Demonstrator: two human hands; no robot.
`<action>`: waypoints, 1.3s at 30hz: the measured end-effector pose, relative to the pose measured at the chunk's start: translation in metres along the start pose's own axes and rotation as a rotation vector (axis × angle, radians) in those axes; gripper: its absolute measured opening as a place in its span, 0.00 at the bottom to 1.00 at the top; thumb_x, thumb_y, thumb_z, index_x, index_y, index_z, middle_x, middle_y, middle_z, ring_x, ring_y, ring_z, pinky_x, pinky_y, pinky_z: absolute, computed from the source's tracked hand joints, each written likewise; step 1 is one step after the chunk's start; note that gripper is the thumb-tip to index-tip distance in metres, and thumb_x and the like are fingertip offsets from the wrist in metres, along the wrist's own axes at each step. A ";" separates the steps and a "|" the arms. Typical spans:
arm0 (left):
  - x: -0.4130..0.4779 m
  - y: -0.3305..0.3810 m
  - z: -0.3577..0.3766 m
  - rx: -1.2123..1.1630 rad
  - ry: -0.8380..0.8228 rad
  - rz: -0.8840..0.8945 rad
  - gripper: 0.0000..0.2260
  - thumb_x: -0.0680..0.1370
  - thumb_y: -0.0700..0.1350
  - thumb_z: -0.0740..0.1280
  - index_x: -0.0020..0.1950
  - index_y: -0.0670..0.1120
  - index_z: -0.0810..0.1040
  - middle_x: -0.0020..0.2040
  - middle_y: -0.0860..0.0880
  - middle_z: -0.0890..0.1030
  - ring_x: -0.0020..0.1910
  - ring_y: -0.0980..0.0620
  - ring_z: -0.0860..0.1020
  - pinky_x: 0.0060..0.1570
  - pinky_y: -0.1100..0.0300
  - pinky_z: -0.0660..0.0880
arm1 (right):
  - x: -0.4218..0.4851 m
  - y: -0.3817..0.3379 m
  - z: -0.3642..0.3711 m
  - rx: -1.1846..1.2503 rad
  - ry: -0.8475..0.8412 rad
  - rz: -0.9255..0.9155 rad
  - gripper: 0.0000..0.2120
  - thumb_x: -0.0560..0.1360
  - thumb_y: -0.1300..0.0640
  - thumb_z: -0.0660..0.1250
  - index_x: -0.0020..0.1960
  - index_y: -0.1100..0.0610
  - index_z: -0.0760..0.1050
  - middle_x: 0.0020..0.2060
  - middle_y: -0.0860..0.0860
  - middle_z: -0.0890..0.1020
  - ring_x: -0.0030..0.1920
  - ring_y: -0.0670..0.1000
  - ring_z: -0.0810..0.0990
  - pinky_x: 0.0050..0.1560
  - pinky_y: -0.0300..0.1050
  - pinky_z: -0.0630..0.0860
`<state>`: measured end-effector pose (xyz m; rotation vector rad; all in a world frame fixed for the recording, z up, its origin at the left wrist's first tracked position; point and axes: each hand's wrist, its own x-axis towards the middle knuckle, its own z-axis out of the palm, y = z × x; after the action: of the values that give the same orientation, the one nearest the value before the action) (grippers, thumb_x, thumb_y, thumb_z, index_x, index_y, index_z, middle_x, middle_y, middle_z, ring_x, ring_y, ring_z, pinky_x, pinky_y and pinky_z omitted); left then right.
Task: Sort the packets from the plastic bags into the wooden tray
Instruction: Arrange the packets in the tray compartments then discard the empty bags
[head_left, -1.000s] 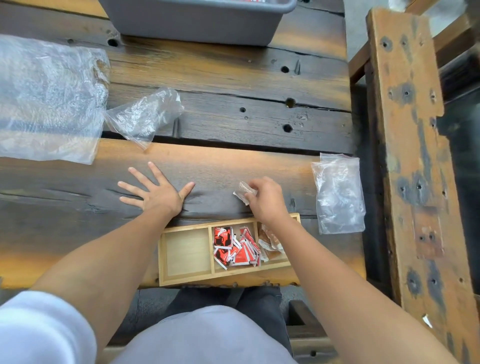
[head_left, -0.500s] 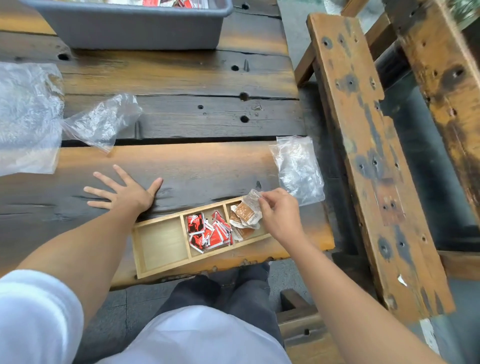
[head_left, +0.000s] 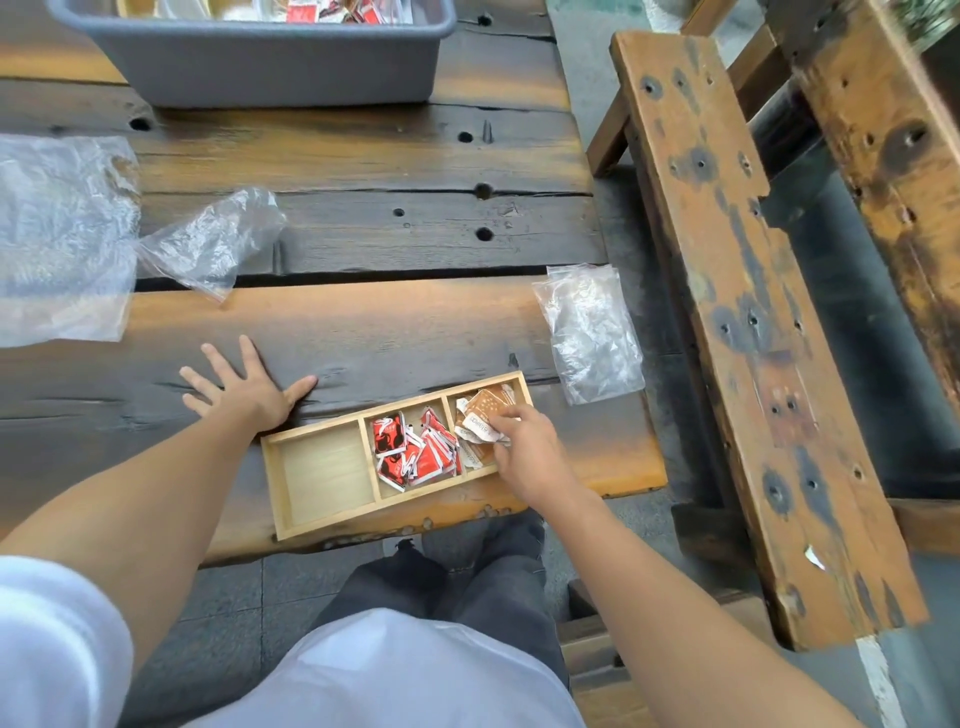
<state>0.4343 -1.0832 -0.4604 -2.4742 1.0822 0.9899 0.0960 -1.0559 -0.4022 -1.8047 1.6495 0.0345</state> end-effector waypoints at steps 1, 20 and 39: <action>0.001 0.000 -0.001 -0.002 0.002 -0.004 0.50 0.68 0.78 0.55 0.78 0.56 0.33 0.79 0.44 0.31 0.77 0.33 0.36 0.74 0.36 0.41 | 0.000 0.000 -0.003 -0.004 -0.002 0.003 0.22 0.79 0.63 0.63 0.72 0.57 0.73 0.68 0.51 0.73 0.69 0.53 0.70 0.70 0.47 0.67; -0.095 0.231 -0.013 -0.726 -0.195 0.392 0.04 0.77 0.40 0.66 0.43 0.44 0.77 0.49 0.40 0.82 0.41 0.44 0.81 0.47 0.50 0.80 | 0.004 0.068 -0.123 0.043 0.211 0.287 0.20 0.78 0.59 0.62 0.69 0.58 0.74 0.63 0.56 0.79 0.61 0.57 0.77 0.58 0.49 0.75; -0.168 0.339 0.133 -0.892 0.051 -0.104 0.19 0.61 0.45 0.73 0.50 0.42 0.79 0.47 0.43 0.83 0.49 0.42 0.82 0.49 0.55 0.78 | 0.109 0.190 -0.120 0.503 -0.318 0.314 0.13 0.68 0.58 0.73 0.52 0.53 0.75 0.45 0.55 0.78 0.43 0.54 0.76 0.41 0.47 0.74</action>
<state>0.0418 -1.1605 -0.4339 -3.1842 0.5572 1.6455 -0.1012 -1.2021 -0.4462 -1.0962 1.5260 0.0389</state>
